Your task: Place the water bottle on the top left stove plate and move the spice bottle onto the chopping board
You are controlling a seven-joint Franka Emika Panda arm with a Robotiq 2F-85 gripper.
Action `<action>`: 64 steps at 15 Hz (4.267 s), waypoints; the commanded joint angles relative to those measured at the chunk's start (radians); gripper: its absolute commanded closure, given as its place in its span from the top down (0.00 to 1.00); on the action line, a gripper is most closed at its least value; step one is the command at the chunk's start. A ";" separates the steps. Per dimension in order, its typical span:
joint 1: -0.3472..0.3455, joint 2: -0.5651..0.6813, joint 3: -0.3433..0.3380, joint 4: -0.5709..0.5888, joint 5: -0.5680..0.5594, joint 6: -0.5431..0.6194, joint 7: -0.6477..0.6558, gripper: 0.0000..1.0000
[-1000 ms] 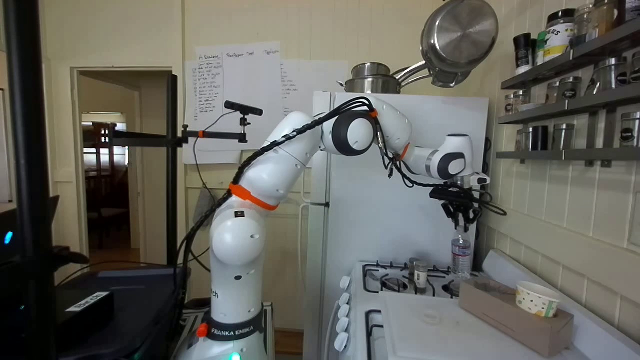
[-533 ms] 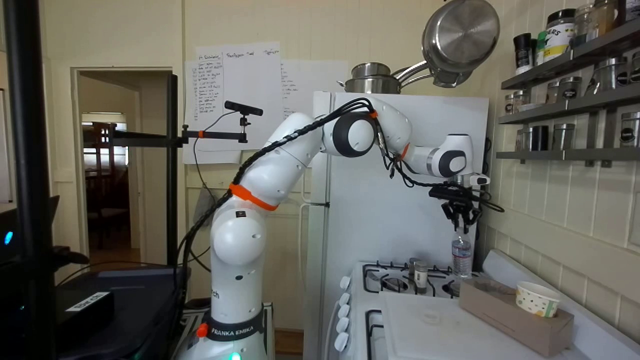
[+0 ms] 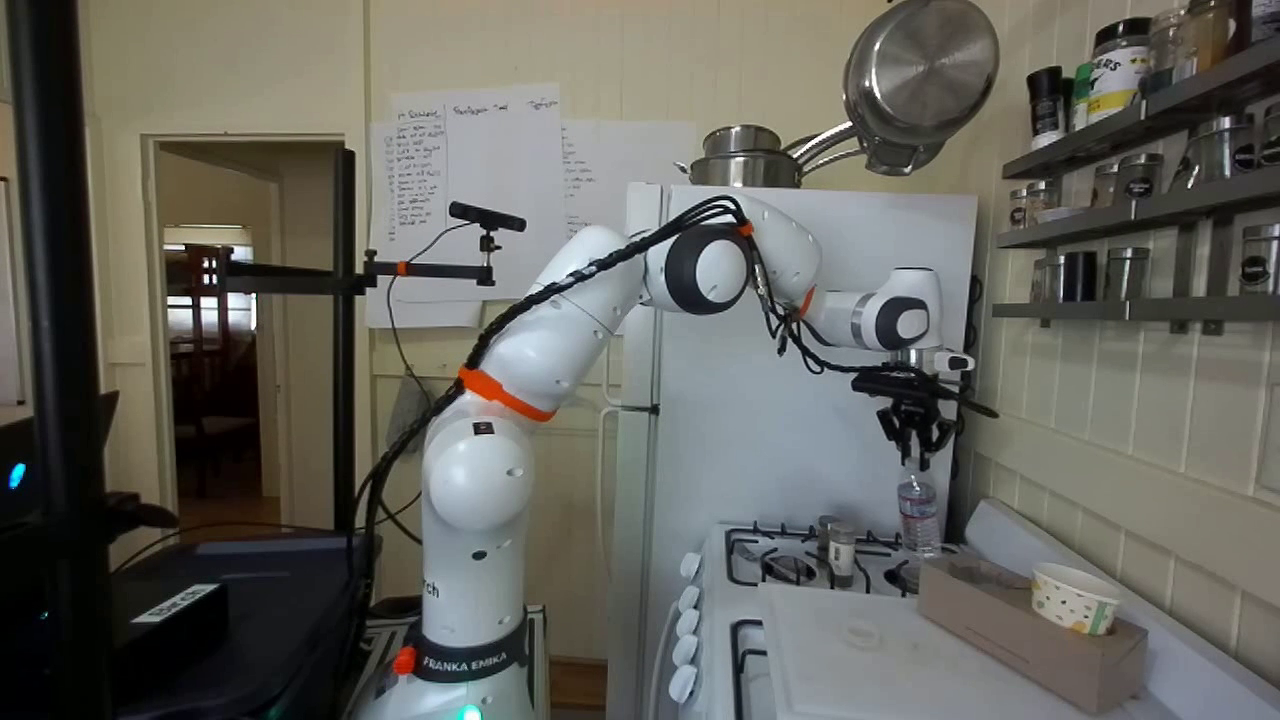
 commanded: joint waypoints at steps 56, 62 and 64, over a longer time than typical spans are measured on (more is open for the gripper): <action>-0.140 -0.076 -0.082 -0.250 -0.103 -0.129 -0.113 1.00; -0.103 -0.054 -0.061 -0.286 -0.103 -0.042 -0.075 0.94; -0.084 -0.058 -0.056 -0.299 -0.105 -0.025 -0.064 0.70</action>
